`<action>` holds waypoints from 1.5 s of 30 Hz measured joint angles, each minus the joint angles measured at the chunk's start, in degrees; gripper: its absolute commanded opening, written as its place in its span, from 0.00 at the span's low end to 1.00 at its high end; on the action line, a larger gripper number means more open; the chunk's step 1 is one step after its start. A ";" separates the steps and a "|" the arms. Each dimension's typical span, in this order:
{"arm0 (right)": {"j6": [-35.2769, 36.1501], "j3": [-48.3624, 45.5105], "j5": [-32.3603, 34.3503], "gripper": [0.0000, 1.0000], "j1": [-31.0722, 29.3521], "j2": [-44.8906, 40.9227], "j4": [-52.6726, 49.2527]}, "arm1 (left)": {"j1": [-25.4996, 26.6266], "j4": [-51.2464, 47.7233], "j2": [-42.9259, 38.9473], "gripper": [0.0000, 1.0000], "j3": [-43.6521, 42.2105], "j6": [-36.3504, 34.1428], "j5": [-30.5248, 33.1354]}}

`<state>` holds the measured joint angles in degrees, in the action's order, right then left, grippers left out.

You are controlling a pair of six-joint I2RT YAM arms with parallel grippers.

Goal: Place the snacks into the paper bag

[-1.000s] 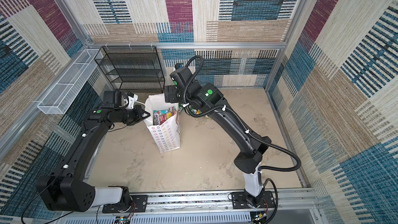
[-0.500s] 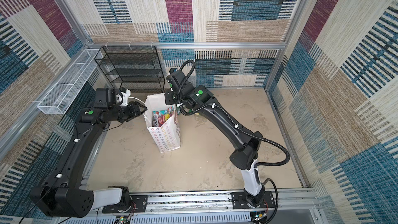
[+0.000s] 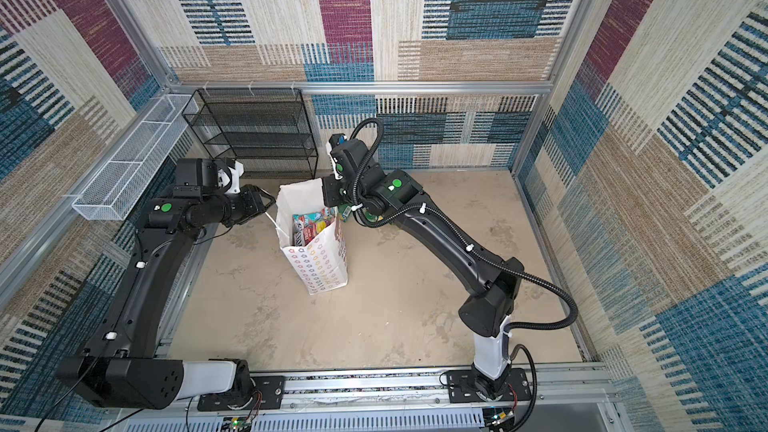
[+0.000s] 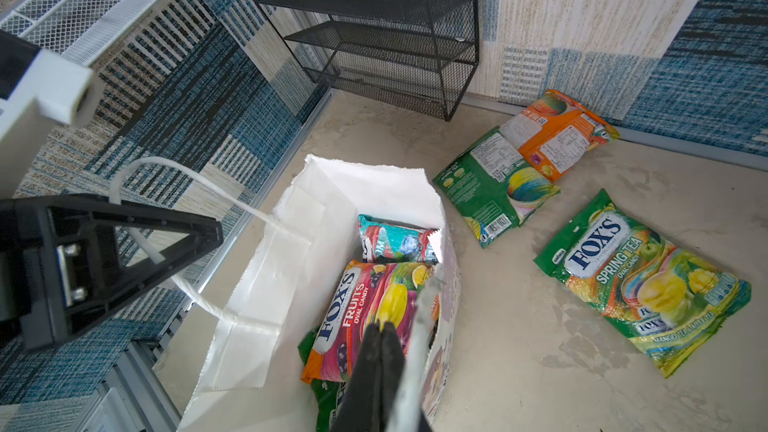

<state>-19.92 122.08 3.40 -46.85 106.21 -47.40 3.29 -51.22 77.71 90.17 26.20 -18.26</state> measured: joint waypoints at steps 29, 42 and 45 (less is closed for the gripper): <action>0.96 -12.20 -8.96 0.00 -0.35 -10.69 13.05 | 8.83 -10.78 5.60 0.00 17.86 -0.96 2.93; 0.59 -18.60 -8.07 0.00 -2.21 -7.80 16.57 | 7.91 -5.90 -1.62 0.00 1.60 -2.05 7.56; -0.87 -19.39 -9.55 0.22 -2.32 -9.38 18.21 | 7.65 -4.68 -3.37 0.00 0.35 -2.05 7.61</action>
<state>-20.80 102.69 -6.15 -49.17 96.84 -29.19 10.94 -55.90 74.35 90.52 24.14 -10.66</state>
